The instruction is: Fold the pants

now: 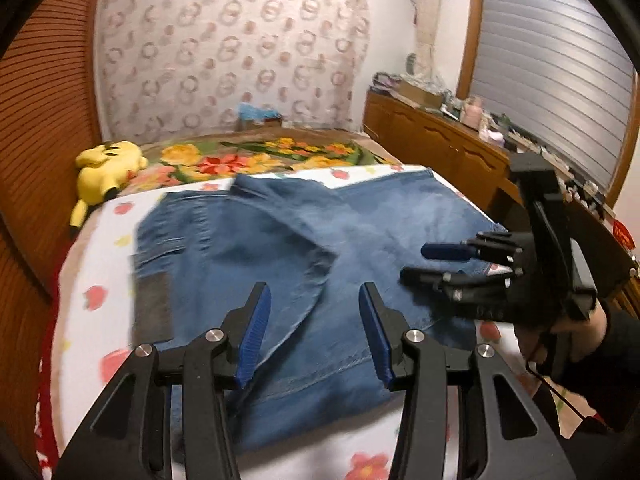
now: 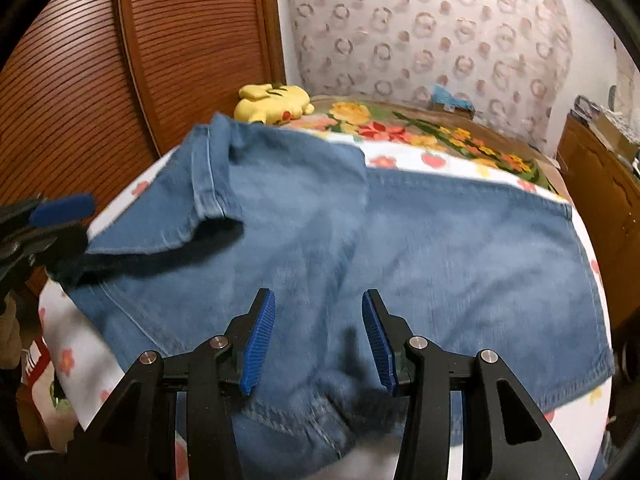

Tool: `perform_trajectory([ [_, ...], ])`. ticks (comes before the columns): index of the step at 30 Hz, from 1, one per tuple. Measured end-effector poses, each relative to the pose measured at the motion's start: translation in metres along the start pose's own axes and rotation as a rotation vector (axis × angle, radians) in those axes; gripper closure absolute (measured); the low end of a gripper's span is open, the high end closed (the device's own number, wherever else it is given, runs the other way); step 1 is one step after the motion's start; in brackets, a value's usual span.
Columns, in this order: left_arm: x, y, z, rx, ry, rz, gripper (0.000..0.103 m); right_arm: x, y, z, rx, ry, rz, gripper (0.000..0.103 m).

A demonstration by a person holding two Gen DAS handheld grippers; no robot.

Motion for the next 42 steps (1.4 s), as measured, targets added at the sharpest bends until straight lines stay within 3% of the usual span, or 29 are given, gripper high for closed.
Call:
perform_trajectory([
  [4,0.031,-0.009,-0.001,0.008,0.049,0.001,0.057,0.004,0.001,-0.006,0.006,0.012,-0.005,0.056],
  [11,0.071,-0.002,0.000,0.034,0.126,0.079,0.065,0.009,-0.001,-0.011,0.010,0.022,-0.008,0.056],
  [13,0.079,0.001,-0.001,0.057,0.146,0.100,0.073,0.008,-0.002,-0.011,0.010,0.020,-0.008,0.056],
  [14,0.082,0.000,-0.002,0.070,0.155,0.097,0.086,0.008,-0.002,-0.012,0.010,0.019,-0.008,0.056],
  [21,0.056,0.021,0.019,0.088,0.091,0.140,0.091,0.007,-0.017,-0.021,0.061,0.006,0.015,0.056],
  [27,0.028,0.082,0.048,0.059,0.043,0.243,0.091,0.006,-0.016,-0.023,0.031,0.006,-0.008,0.056],
  [32,0.014,0.129,0.049,0.024,0.054,0.322,0.091,0.003,-0.011,-0.022,0.025,0.011,-0.013,0.056],
  [37,0.006,0.143,0.039,-0.002,0.059,0.342,0.073,0.005,-0.008,-0.020,0.023,0.014,-0.016,0.056],
  [39,0.003,0.145,0.032,-0.020,0.059,0.336,0.059,0.005,-0.009,-0.020,0.023,0.014,-0.016,0.056],
  [42,-0.004,0.141,0.021,-0.043,0.049,0.318,0.057,0.005,-0.009,-0.020,0.023,0.014,-0.017,0.056],
])
Point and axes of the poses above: each gripper's, at about its wrist camera, not at the fingertips, and x roughly the way its jaws point, y to its left, z to its top, the point moved 8 cm from there along x, roughly the way its jaws point, and after that the axes turned 8 degrees about -y, right-handed, at the moved point
